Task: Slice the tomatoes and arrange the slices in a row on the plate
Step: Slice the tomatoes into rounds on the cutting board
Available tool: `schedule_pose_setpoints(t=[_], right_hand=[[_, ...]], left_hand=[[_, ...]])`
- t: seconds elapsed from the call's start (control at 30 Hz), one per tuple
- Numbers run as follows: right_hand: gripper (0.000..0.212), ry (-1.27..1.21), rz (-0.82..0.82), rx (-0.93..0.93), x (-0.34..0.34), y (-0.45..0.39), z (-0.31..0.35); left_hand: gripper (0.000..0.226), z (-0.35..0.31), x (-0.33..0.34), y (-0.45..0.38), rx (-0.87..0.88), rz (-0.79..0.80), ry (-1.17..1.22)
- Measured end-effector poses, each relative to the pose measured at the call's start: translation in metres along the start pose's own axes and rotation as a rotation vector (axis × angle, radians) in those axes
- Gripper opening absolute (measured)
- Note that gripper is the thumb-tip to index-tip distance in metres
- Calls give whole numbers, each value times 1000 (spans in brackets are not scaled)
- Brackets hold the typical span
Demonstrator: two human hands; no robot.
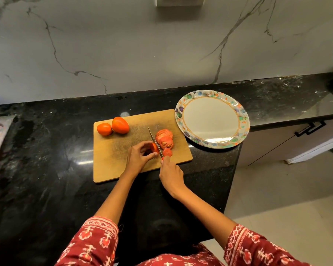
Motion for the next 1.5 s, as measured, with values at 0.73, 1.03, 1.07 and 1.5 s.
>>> schedule_pose_setpoints(t=[0.73, 1.03, 1.07, 1.5], right_hand=[[26, -16, 43, 15, 2, -2, 6], [28, -3, 83, 47, 7, 9, -2], [27, -16, 80, 43, 6, 6, 0], [30, 59, 68, 36, 11, 16, -5]], left_hand=[[42, 6, -1, 2, -9, 6, -3], [42, 4, -2, 4, -14, 13, -6], [41, 4, -1, 4, -16, 10, -1], [46, 3, -1, 6, -7, -27, -49]])
Point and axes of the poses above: each hand's wrist, its own y-axis away from the middle knuckle, its own x-axis out of the palm, z = x × y, the point moved 4 cm from there along -y, towards the middle knuckle, and after that the axes turned 3 degrees about -z, right-handed, at the moved point
